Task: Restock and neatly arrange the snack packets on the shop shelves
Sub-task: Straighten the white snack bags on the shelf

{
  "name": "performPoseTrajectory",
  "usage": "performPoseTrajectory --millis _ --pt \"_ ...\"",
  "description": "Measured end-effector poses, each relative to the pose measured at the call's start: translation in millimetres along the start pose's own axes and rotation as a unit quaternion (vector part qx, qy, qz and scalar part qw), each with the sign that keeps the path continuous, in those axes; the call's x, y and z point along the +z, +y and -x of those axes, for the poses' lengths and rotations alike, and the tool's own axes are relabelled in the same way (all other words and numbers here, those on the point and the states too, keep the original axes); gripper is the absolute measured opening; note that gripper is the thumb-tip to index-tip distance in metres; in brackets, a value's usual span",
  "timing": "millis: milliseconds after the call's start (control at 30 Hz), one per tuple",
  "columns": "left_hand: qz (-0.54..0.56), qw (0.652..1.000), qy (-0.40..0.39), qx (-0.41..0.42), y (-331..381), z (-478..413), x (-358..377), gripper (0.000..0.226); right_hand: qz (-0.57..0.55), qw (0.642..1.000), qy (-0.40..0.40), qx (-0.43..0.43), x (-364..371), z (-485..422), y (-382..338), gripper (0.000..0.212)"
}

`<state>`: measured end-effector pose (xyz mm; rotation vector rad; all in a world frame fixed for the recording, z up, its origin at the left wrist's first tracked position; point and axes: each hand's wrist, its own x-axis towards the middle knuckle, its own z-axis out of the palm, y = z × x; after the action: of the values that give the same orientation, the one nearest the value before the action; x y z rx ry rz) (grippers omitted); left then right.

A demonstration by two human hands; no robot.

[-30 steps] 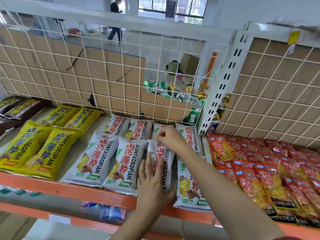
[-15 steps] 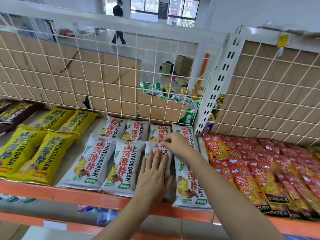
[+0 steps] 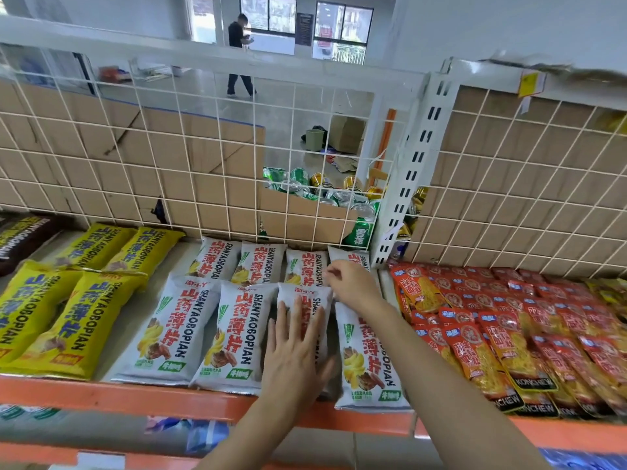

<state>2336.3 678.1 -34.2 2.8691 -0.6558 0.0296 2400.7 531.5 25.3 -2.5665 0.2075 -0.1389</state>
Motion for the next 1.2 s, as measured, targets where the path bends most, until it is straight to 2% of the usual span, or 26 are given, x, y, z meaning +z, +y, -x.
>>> performPoseTrajectory --millis 133,233,333,467,633,733,900,1033,1200 --pt "0.035 0.998 0.05 0.032 -4.8 -4.0 -14.1 0.076 -0.018 0.996 0.081 0.035 -16.5 28.9 21.0 0.019" --pt "0.074 0.992 0.074 0.069 -6.5 -20.3 -30.9 0.054 0.007 0.992 0.102 0.074 -18.5 59.0 34.7 0.033" --pt "0.091 0.985 0.073 0.129 -3.9 -41.8 -44.3 0.038 0.046 0.991 0.069 0.11 -8.3 88.0 39.4 0.051" --pt "0.074 0.977 0.007 0.198 5.3 -69.4 -42.8 0.035 0.05 0.987 0.037 0.15 4.0 111.8 32.8 0.068" --pt "0.048 0.977 -0.019 0.207 9.5 -83.8 -38.4 0.036 0.082 0.981 -0.002 0.176 13.9 128.3 15.3 0.1" --pt "0.044 0.975 -0.021 0.215 8.3 -86.1 -38.2 0.035 0.079 0.982 0.021 0.172 16.8 132.8 11.7 0.093" --pt "0.096 0.964 -0.02 0.249 8.9 -95.1 -41.5 0.033 0.045 0.977 0.148 0.145 21.7 137.8 19.7 0.083" --pt "0.178 0.95 -0.049 0.252 10.1 -108.2 -46.1 0.03 0.011 0.967 0.233 0.101 28.5 136.4 22.4 0.076" --pt "0.207 0.945 -0.11 0.229 22.1 -126.1 -47.5 0.025 -0.016 0.97 0.225 0.087 34.6 135.7 16.2 0.072"
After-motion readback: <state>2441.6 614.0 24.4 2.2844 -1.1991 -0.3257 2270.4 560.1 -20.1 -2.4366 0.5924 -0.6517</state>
